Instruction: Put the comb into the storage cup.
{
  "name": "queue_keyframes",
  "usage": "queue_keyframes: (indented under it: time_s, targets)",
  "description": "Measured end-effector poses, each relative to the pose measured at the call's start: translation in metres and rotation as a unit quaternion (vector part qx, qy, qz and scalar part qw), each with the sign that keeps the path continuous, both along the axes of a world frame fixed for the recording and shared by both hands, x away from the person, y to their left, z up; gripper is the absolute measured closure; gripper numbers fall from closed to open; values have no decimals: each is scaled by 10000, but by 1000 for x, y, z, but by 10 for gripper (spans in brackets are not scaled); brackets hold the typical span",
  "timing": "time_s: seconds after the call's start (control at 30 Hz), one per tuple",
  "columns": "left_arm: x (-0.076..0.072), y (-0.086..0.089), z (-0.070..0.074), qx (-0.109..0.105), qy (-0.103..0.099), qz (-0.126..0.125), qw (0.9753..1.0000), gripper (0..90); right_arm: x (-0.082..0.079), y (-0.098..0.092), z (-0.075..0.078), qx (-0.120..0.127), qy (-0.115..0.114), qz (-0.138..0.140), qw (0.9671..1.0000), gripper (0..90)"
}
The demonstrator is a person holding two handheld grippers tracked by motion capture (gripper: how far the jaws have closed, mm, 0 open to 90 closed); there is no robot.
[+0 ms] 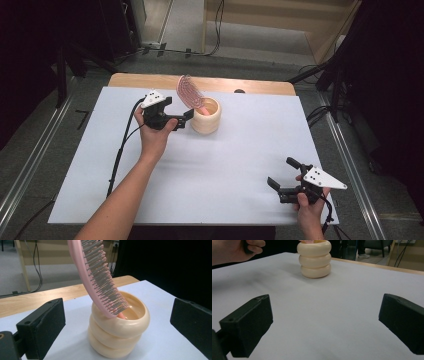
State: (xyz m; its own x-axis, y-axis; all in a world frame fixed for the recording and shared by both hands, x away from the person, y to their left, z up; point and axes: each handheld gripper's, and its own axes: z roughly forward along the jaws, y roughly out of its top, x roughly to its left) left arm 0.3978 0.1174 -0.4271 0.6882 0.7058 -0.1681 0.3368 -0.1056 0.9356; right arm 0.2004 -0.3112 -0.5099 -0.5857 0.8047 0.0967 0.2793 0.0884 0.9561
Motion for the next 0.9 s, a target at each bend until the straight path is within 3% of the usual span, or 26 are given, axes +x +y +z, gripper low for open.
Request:
queue_keyframes:
  time_s: [0.4, 0.9]
  targets:
    - [-22, 12, 3, -133, -162, -113, 9997, 0, 0, 0, 0, -18, 4, -2, 10000, 0]
    - [-51, 31, 4, -89, -350, -193, 9992, 0, 0, 1, 0, -38, 8, -16, 10000, 0]
